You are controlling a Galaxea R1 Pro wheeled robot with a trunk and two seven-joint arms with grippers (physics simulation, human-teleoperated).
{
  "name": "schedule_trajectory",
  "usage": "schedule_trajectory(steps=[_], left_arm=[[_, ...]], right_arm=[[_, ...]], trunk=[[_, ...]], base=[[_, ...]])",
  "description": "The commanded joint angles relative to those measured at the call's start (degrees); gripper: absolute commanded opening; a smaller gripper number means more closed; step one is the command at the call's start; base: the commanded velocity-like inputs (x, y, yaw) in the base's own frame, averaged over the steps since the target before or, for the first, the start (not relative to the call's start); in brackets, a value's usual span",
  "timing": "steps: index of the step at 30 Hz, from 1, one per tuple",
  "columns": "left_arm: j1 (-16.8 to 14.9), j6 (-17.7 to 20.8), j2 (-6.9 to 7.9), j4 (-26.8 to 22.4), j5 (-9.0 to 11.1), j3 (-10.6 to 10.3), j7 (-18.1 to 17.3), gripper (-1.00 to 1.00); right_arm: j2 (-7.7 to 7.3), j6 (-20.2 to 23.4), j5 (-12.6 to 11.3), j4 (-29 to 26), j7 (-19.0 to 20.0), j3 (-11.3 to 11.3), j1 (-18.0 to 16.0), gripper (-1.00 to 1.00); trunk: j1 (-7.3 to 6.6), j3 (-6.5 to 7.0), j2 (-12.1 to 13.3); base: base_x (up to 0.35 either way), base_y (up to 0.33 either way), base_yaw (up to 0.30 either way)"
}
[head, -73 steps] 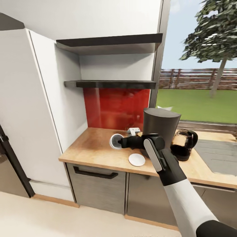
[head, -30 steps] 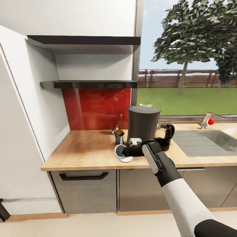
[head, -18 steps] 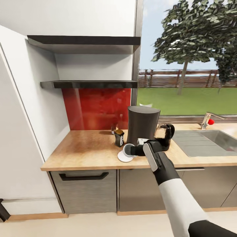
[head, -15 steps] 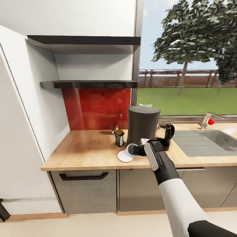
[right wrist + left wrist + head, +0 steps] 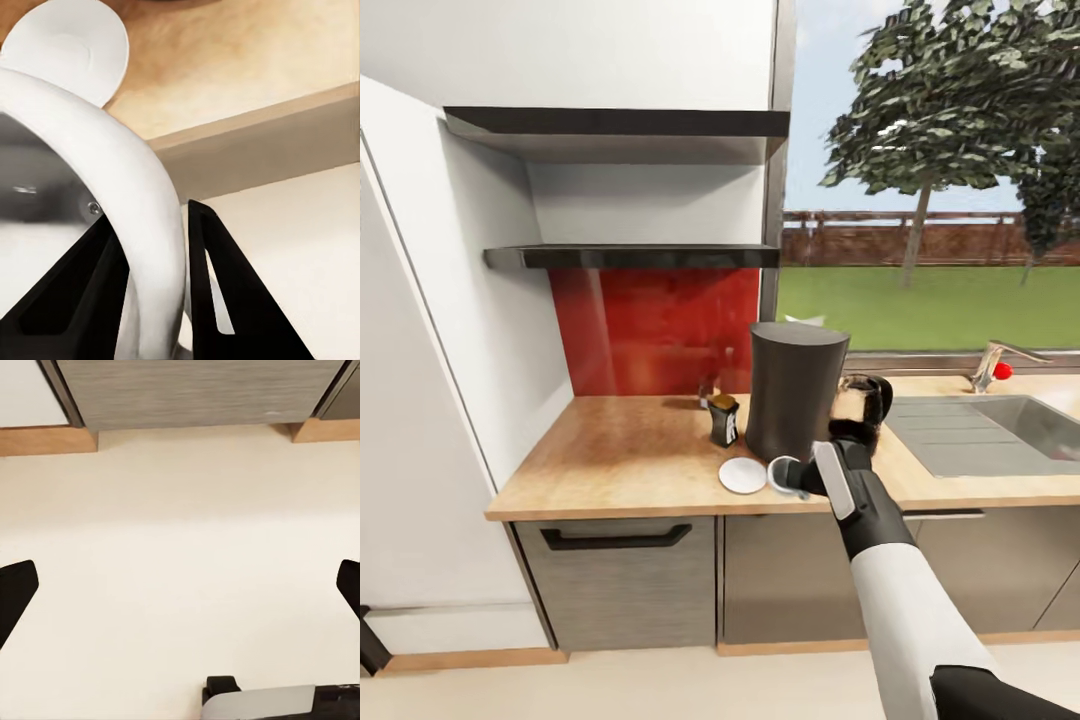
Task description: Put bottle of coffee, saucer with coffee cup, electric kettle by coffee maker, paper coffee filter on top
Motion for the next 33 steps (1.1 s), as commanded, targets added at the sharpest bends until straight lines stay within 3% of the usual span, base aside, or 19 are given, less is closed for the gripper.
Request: schedule_trajectory(steps=[1,6,10,25,29,33], left_arm=[[0.0,-0.1,0.05,0.1,-0.1,0.5,-0.5,1.0],[0.0,-0.1,0.24,0.6,-0.1,0.5,-0.4,1.0],[0.0,-0.1,0.26,0.6,-0.1,0.5,-0.4,1.0],[0.0,-0.1,0.35,0.7,-0.1,0.5,-0.4,1.0],[0.0,-0.1,0.35,0.7,-0.1,0.5,-0.4,1.0],[0.0,-0.1,0.35,0.7,-0.1,0.5,-0.4,1.0]], right_arm=[[0.06,0.0,-0.9,0.0,-0.5,-0.2,0.0,-1.0],[0.06,0.0,-6.5,0.2,-0.7,-0.4,0.0,-1.0],[0.06,0.0,-8.3,0.2,-0.7,-0.4,0.0,-1.0],[0.06,0.1,-8.9,5.5,-0.8,-0.8,0.0,-1.0],[0.06,0.1,-8.9,5.5,-1.7,-3.8,0.0,-1.0],[0.06,0.0,-9.2,5.1,-7.0,-5.5,-0.1,-1.0]], trunk=[[0.03,-0.02,0.0],[0.03,-0.02,0.0],[0.03,-0.02,0.0],[0.03,-0.02,0.0],[0.03,-0.02,0.0],[0.03,-0.02,0.0]], base=[[0.105,0.162,0.0],[0.138,0.242,0.0],[0.149,0.273,0.0],[0.03,0.055,0.0],[0.0,0.0,0.0],[0.0,0.0,0.0]])
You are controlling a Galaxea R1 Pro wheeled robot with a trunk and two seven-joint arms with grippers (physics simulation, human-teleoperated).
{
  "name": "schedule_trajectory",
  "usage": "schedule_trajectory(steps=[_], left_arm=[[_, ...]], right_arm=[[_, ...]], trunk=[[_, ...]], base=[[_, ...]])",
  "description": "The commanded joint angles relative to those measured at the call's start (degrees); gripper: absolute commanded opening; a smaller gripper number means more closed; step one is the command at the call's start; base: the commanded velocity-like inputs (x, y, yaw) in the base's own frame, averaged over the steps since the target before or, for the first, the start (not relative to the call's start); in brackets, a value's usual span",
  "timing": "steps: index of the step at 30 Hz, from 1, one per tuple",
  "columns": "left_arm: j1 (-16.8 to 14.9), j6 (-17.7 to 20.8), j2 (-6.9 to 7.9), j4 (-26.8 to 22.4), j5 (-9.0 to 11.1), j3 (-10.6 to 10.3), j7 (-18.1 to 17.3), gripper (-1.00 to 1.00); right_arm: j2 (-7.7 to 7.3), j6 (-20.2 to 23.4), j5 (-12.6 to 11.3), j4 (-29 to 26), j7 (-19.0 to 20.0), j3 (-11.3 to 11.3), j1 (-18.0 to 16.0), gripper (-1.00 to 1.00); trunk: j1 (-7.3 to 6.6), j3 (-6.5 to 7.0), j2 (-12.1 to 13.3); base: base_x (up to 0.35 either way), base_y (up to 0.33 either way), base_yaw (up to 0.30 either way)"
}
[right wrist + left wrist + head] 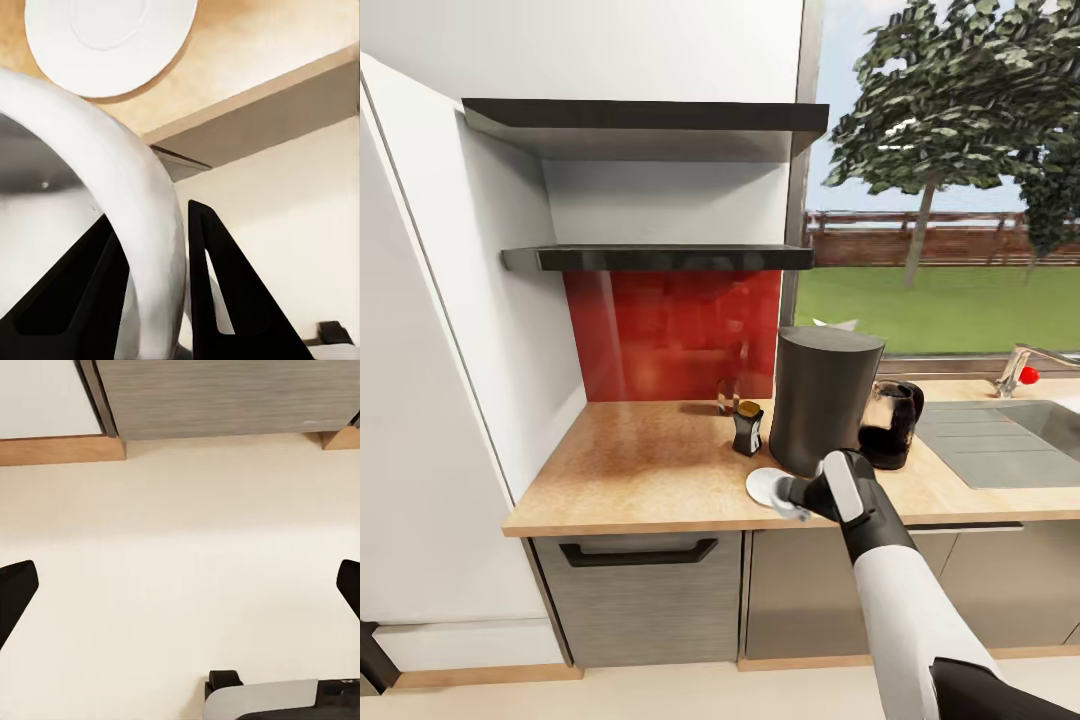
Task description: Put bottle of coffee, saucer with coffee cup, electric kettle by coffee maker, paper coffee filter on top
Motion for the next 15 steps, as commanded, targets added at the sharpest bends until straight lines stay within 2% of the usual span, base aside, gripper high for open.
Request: schedule_trajectory(steps=[1,5,8,15], left_arm=[[0.0,-0.1,0.0,0.1,-0.1,0.5,-0.5,1.0],[0.0,-0.1,-0.02,0.1,-0.1,0.5,-0.5,1.0],[0.0,-0.1,-0.02,0.1,-0.1,0.5,-0.5,1.0],[0.0,-0.1,0.0,0.1,-0.1,0.5,-0.4,1.0]], right_arm=[[0.05,0.0,-1.1,-0.1,-1.6,-0.3,0.0,-1.0],[0.05,0.0,-4.5,-0.2,-3.3,-0.6,-0.1,-1.0],[0.05,0.0,-5.9,-0.2,-3.6,-0.6,-0.1,-1.0],[0.05,-0.1,-6.7,-0.5,-3.7,-0.6,-0.1,-1.0]], trunk=[[0.02,-0.03,0.0],[0.02,-0.03,0.0],[0.02,-0.03,0.0],[0.02,-0.03,0.0]], base=[[0.0,0.0,0.0],[0.014,0.002,0.0],[0.144,0.07,0.0],[0.191,0.138,0.0]])
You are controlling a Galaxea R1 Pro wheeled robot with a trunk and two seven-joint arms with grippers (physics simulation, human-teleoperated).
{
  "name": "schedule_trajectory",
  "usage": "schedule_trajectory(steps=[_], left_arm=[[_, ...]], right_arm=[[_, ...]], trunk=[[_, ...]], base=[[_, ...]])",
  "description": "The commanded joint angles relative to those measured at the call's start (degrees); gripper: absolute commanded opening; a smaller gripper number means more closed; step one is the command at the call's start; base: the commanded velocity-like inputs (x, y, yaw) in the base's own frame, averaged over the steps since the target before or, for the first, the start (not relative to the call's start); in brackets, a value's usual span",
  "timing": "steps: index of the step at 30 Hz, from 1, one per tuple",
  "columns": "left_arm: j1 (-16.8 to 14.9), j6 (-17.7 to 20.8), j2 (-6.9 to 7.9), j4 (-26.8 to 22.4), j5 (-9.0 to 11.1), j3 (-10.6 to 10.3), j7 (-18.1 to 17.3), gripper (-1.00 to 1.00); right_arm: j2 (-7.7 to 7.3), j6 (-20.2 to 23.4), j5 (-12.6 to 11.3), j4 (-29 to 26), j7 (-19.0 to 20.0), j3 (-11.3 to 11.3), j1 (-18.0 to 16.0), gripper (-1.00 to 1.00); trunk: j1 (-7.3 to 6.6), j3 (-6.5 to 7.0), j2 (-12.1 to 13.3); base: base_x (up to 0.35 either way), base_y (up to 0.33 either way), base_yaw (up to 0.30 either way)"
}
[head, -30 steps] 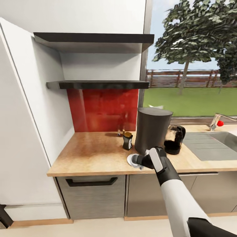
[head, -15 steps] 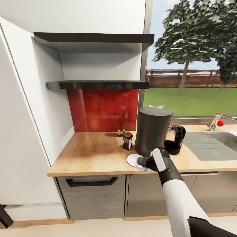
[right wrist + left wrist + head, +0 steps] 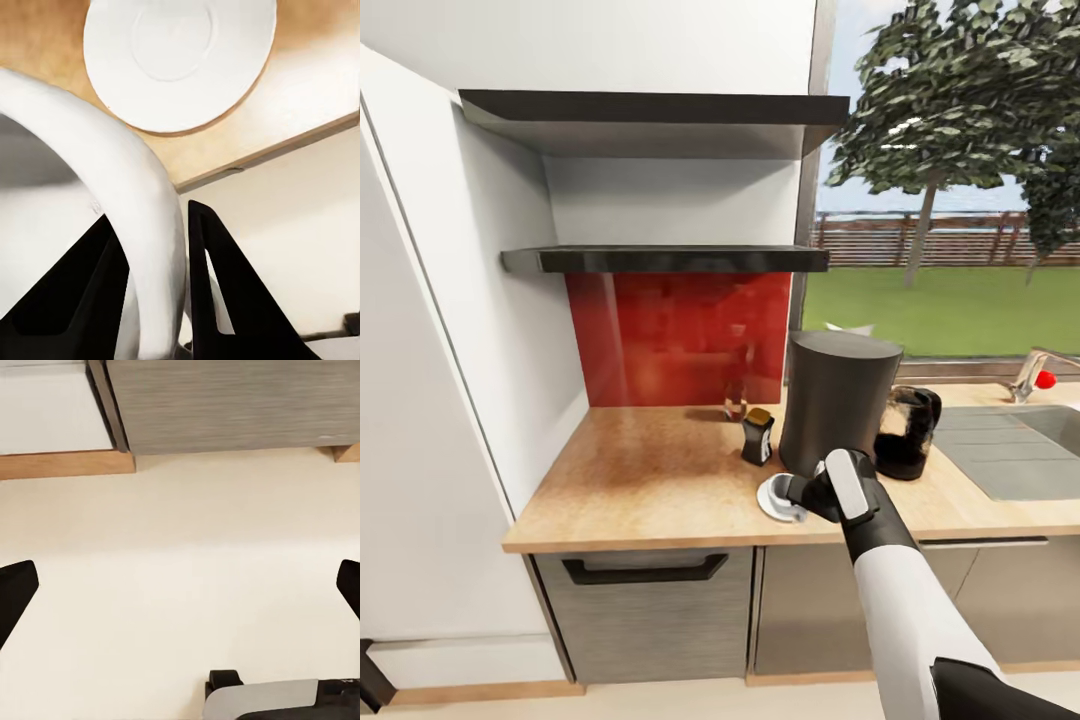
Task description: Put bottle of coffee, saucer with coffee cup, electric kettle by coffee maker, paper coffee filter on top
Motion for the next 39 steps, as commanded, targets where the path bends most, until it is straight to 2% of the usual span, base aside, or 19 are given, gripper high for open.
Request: schedule_trajectory(steps=[1,10,14,18,20,31,39], left_arm=[[0.2,-0.1,-0.03,0.0,-0.1,0.5,-0.5,1.0],[2.4,-0.1,-0.06,0.0,-0.1,0.5,-0.6,1.0],[3.2,-0.1,-0.02,0.0,-0.1,0.5,-0.7,1.0],[4.5,-0.1,-0.04,0.1,-0.3,0.3,-0.6,1.0],[5.2,-0.1,-0.02,0.1,-0.2,0.4,-0.6,1.0],[6.0,-0.1,0.0,0.0,-0.2,0.4,-0.6,1.0],[6.0,-0.1,0.0,0.0,-0.2,0.4,-0.6,1.0]], right_arm=[[0.06,0.0,-0.7,-0.6,-0.5,-0.2,0.0,-1.0],[0.06,-0.1,-0.9,-1.8,-0.5,-0.3,0.0,-1.0],[0.06,-0.1,-3.2,-1.9,-0.5,-0.3,0.0,-1.0],[0.06,-0.1,-4.0,-0.6,-1.9,-1.6,0.0,-1.0],[0.06,-0.1,-4.5,0.0,-1.4,-2.2,0.0,-1.0],[0.06,0.0,-7.3,2.3,0.0,-1.6,0.0,-1.0],[0.06,0.0,-9.0,2.4,0.0,-1.6,0.0,-1.0]], trunk=[[0.03,-0.03,0.0],[0.03,-0.03,0.0],[0.03,-0.03,0.0],[0.03,-0.03,0.0],[0.03,-0.03,0.0],[0.03,-0.03,0.0],[0.03,-0.03,0.0]], base=[[0.038,0.028,0.0],[0.009,0.007,0.0],[0.023,0.0,0.0],[0.0,0.0,0.0],[0.0,0.0,0.0],[0.013,0.0,0.0],[0.23,0.0,0.0]])
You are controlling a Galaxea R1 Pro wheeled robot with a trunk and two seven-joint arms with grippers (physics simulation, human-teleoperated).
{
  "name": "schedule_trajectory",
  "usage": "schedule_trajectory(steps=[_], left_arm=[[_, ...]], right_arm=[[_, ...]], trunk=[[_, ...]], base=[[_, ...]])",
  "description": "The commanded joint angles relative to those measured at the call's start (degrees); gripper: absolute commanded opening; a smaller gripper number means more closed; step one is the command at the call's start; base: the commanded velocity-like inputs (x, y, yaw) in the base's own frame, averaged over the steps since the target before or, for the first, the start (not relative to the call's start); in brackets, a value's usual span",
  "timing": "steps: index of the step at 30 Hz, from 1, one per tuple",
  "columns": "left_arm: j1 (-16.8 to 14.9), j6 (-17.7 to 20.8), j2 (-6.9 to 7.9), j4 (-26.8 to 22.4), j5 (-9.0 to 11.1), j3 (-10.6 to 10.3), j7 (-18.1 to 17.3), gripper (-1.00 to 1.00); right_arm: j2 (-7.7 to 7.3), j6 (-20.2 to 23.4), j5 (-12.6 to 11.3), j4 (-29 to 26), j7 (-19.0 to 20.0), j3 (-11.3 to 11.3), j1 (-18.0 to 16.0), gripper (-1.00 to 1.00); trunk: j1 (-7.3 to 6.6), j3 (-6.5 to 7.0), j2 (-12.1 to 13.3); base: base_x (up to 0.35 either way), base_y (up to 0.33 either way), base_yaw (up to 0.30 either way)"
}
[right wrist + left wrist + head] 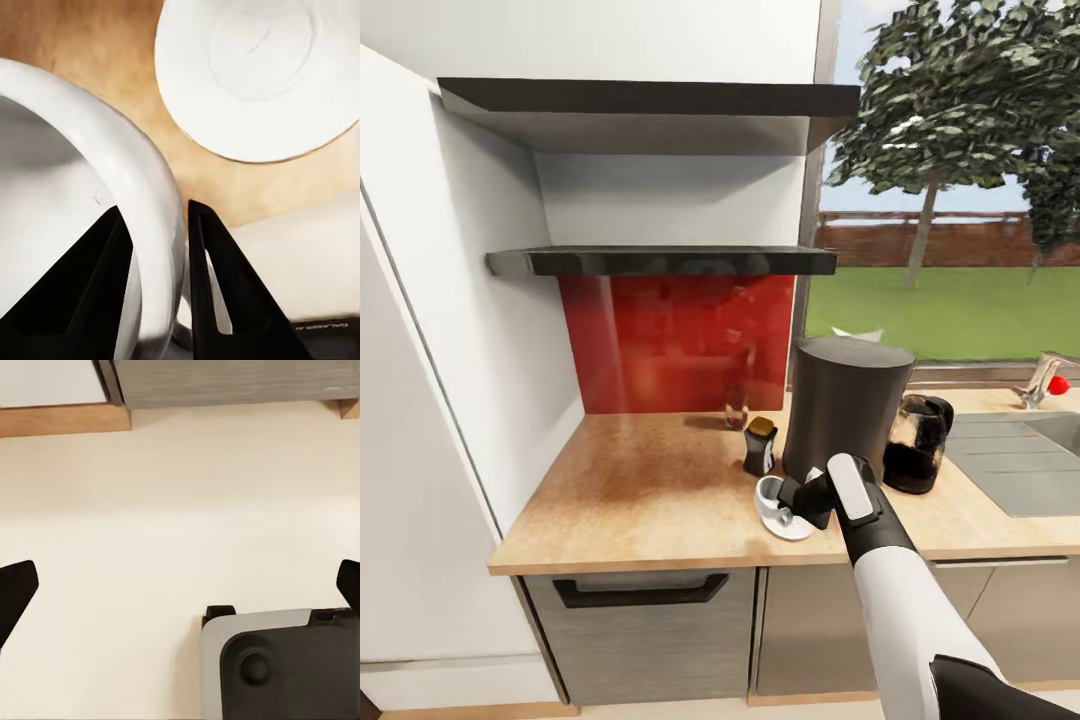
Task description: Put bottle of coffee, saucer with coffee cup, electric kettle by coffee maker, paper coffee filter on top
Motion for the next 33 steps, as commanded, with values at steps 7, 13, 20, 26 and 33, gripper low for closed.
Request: schedule_trajectory(steps=[7,13,20,26,33], left_arm=[[0.0,-0.1,0.0,0.1,-0.1,0.5,-0.5,1.0],[0.0,-0.1,0.0,0.0,-0.1,0.5,-0.4,1.0],[0.0,-0.1,0.0,0.1,-0.1,0.5,-0.5,1.0],[0.1,-0.1,0.0,0.1,-0.1,0.5,-0.5,1.0],[0.1,-0.1,0.0,0.1,-0.2,0.5,-0.5,1.0]], right_arm=[[0.06,0.0,-0.7,0.2,-0.6,-0.2,0.0,-1.0],[0.06,0.0,-0.6,0.4,-0.7,-0.2,0.0,-1.0],[0.06,0.1,-0.5,3.6,-0.8,-0.3,0.0,-1.0],[0.06,0.1,-0.4,5.4,-0.8,-0.3,0.0,-1.0],[-0.05,0.1,-0.4,6.7,-0.8,-0.3,0.0,-1.0]], trunk=[[0.05,-0.02,0.0],[0.05,-0.02,0.0],[0.05,-0.02,0.0],[0.05,-0.02,0.0],[0.05,-0.02,0.0]], base=[[0.294,0.0,0.0],[0.101,0.0,0.0],[0.009,0.0,0.0],[0.0,0.0,0.0],[0.0,0.0,0.0]])
